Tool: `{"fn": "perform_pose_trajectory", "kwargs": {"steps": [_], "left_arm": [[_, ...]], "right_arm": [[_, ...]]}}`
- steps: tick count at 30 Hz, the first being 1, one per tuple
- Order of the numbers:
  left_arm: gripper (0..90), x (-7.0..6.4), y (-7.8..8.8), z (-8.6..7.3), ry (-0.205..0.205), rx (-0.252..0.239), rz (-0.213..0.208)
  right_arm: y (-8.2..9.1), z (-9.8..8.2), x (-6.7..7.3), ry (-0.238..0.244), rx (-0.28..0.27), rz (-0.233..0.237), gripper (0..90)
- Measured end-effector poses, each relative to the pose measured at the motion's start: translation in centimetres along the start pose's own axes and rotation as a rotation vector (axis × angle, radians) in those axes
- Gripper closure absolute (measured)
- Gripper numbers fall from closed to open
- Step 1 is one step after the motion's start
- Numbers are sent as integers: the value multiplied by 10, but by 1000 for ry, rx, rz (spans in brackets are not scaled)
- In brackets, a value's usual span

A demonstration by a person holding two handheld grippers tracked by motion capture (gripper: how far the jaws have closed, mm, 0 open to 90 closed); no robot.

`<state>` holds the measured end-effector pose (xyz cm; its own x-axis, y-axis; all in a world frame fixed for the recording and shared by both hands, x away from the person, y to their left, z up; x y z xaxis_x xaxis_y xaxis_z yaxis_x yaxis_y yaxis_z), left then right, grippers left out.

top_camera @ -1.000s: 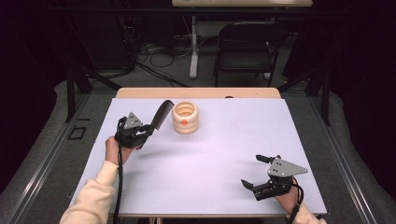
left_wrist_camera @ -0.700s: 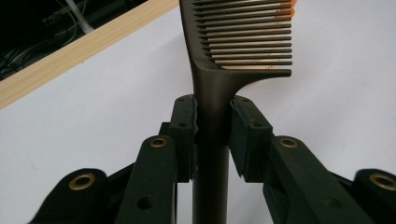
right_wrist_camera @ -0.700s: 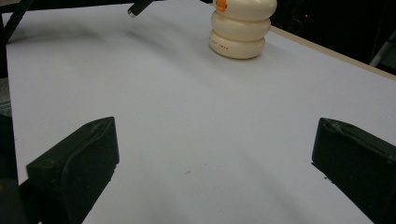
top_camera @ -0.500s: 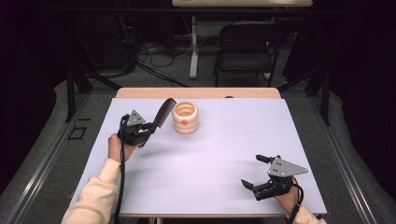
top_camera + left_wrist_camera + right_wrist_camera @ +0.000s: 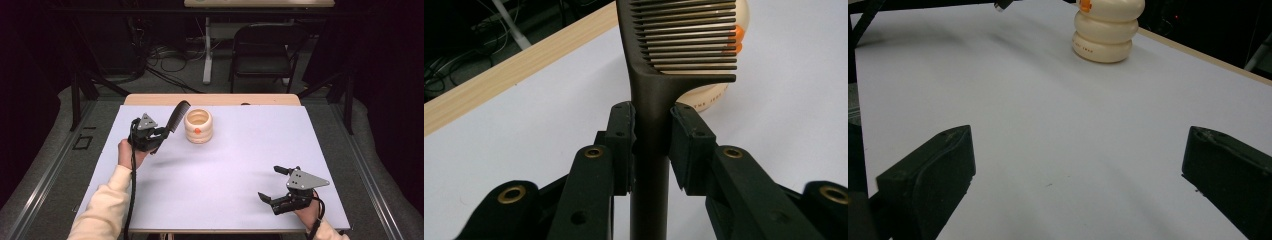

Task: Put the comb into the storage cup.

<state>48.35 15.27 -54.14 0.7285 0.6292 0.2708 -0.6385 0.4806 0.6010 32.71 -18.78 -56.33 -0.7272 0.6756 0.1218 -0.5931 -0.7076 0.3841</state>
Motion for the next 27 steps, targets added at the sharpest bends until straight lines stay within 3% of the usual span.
{"fn": "perform_pose_trajectory", "kwargs": {"steps": [27], "left_arm": [[723, 7, -2, 20, 14, -29, 5]], "right_arm": [[0, 0, 0, -3, 0, 2, 2]]}}
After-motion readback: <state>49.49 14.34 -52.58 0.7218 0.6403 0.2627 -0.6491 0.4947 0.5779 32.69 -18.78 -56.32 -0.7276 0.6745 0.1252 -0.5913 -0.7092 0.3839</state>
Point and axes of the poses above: each handheld gripper's, and its own axes: y roughly backward along the jaws, z roughly out of its top, x roughly to its left, the point moved 10 cm from there along -y, roughly forward along the jaws, and after that the axes turned 12 degrees about -y, right-handed, at the moved point
